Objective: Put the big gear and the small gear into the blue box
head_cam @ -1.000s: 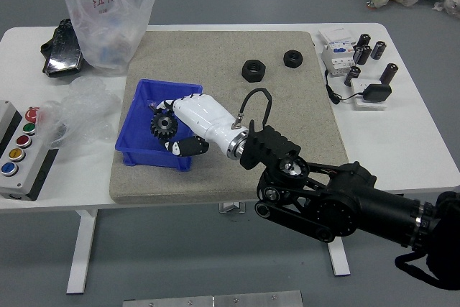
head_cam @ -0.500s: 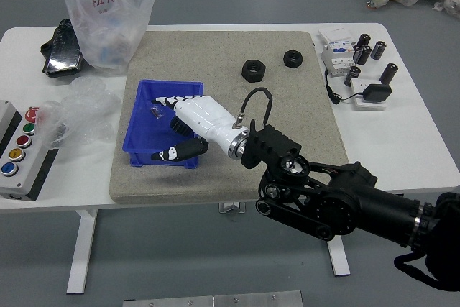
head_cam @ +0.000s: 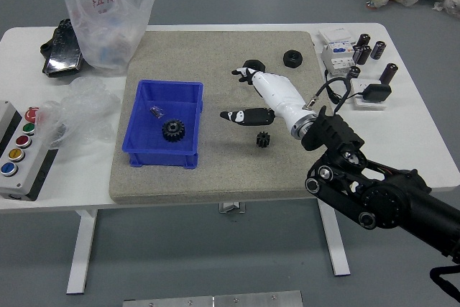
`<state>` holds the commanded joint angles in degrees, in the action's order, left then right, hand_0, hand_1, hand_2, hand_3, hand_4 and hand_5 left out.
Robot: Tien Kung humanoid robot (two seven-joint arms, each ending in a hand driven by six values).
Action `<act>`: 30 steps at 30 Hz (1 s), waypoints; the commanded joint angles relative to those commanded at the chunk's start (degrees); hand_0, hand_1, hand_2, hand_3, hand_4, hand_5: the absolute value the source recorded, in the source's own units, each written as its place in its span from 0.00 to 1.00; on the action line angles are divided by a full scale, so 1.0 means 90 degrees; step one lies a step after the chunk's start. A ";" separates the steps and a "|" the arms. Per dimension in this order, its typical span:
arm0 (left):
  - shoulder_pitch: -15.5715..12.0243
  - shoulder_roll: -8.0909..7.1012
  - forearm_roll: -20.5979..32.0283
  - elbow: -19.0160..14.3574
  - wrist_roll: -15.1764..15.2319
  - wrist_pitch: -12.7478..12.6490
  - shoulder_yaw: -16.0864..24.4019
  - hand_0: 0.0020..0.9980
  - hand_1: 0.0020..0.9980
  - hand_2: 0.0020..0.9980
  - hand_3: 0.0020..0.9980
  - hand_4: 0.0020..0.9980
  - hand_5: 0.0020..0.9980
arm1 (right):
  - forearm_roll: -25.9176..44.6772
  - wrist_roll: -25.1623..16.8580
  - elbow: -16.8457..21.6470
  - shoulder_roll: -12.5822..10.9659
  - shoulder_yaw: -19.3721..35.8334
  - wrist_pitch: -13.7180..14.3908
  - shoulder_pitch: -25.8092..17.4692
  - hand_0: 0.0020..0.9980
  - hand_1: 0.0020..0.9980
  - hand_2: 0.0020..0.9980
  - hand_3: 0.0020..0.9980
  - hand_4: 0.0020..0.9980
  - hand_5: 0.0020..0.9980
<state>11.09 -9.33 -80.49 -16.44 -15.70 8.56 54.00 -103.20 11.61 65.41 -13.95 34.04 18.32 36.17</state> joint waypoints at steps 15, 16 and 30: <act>0.0030 0.0026 -0.0005 0.0018 0.0095 0.0001 -0.0036 0.72 0.61 0.55 0.66 0.68 0.46 | 0.0122 -0.0074 -0.0153 -0.0200 -0.0210 -0.0110 -0.0607 0.64 0.69 0.71 0.78 0.90 0.49; 0.0027 0.0025 -0.0004 0.0018 0.0095 0.0000 -0.0035 0.72 0.61 0.55 0.66 0.68 0.46 | 0.0129 -0.0074 -0.0165 -0.0204 -0.0216 -0.0097 -0.0605 0.64 0.69 0.71 0.78 0.90 0.49; 0.0032 0.0034 -0.0002 0.0012 0.0086 0.0013 -0.0025 0.72 0.61 0.56 0.67 0.68 0.47 | 0.0105 0.0020 -0.0337 -0.0145 -0.0510 0.0098 -0.0584 0.61 0.59 0.38 0.65 0.60 0.26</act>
<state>11.37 -9.02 -80.51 -16.34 -14.92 8.67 53.77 -102.25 11.79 62.37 -15.26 29.44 19.20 30.92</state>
